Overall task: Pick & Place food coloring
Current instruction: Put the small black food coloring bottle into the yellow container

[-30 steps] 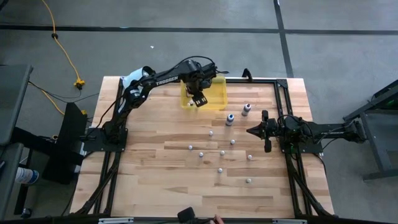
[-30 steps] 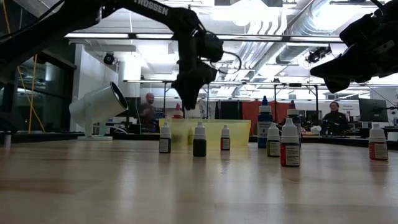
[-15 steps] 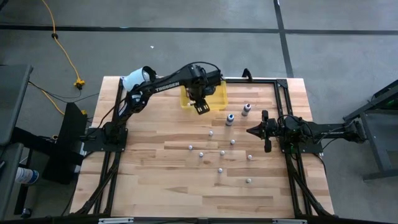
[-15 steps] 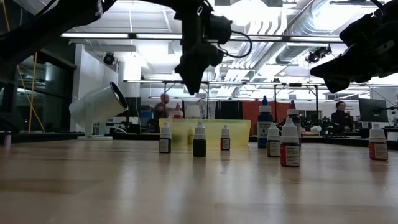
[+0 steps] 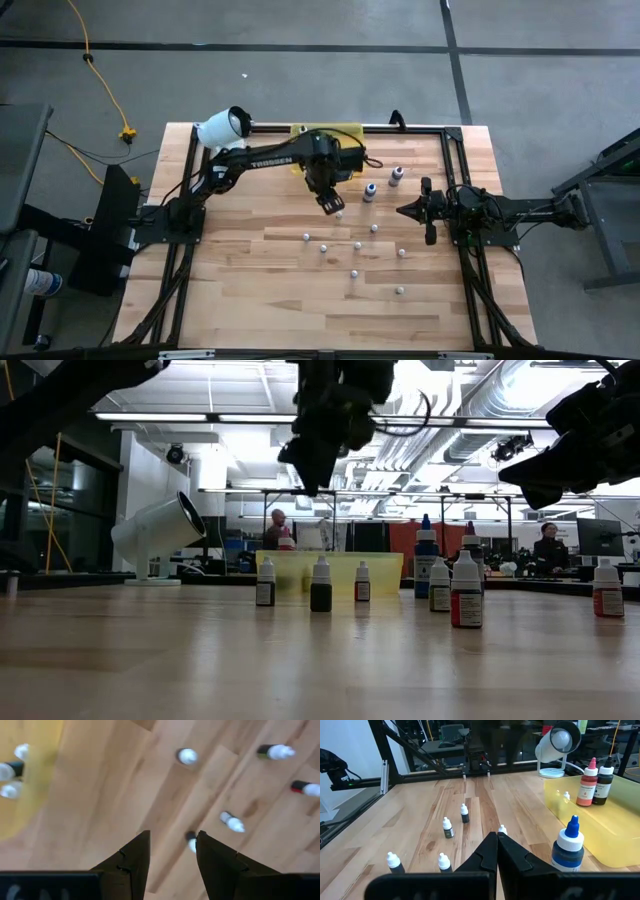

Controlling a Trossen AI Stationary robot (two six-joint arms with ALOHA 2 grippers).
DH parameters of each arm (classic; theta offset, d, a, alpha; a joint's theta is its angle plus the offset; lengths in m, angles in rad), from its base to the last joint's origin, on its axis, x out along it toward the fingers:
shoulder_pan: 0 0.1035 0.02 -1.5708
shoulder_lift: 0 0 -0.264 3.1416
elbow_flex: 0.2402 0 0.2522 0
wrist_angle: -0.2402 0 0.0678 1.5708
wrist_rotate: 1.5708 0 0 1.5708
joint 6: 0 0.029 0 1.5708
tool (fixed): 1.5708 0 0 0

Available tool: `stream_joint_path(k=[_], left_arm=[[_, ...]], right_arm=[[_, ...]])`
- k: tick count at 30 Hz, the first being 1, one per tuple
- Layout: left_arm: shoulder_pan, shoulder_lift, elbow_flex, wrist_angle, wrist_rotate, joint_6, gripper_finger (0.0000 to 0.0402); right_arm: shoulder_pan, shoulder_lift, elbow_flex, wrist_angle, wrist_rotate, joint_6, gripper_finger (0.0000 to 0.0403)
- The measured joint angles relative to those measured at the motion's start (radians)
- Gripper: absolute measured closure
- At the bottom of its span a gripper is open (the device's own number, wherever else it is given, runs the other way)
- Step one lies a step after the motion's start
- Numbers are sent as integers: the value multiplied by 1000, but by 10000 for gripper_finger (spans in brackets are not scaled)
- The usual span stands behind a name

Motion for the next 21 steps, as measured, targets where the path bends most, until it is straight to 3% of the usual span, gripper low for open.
stream_joint_path(k=[9, 15, 21], left_arm=[[-125, -1, -12, -2, -27, -94, 252], [-169, -1, -51, -1, -32, -392, 252], [-212, -1, -112, -1, -89, -579, 252]], right_arm=[[0, 0, 0, 0, 0, 0, 402], [0, 0, 0, 0, 0, 0, 402], [0, 0, 0, 0, 0, 0, 402]])
